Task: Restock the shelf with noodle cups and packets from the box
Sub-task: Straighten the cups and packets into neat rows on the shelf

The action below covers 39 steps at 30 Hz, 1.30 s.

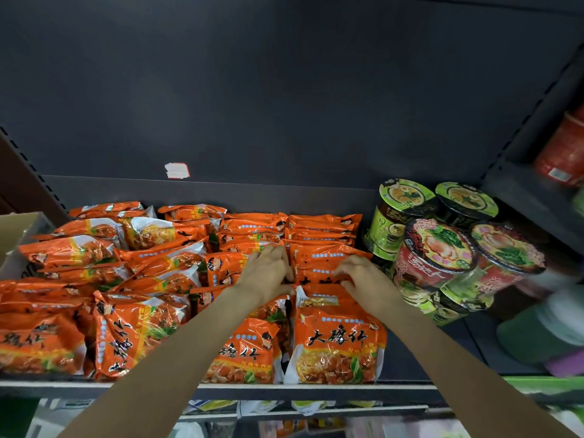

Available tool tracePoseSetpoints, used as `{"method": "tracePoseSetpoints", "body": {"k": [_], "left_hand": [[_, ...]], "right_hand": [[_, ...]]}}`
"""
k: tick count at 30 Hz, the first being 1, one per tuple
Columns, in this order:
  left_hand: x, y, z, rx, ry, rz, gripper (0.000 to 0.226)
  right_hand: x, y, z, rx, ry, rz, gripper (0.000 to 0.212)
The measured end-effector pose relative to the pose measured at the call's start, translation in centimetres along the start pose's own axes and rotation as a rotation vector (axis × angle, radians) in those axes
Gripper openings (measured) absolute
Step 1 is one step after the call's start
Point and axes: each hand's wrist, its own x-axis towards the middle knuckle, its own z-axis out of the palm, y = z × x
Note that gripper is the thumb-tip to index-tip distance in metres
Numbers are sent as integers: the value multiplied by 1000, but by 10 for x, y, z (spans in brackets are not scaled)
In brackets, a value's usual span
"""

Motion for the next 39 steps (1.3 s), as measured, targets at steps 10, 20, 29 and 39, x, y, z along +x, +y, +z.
{"method": "tracePoseSetpoints", "body": {"k": [10,20,29,39], "left_hand": [[-7,8,-1,-220,116,-36,9],[-17,19,-8,-496,4,-77,30],[-26,31,2,-331,66,-71,36],[-70,48,12,72,-43,27,45]], "right_hand": [[1,0,-2,-119,45,57,11],[-15,4,0,-73,199,98,11],[-45,13,-2,178,135,-19,28],[-66,14,2,96,-37,-39,55]]}}
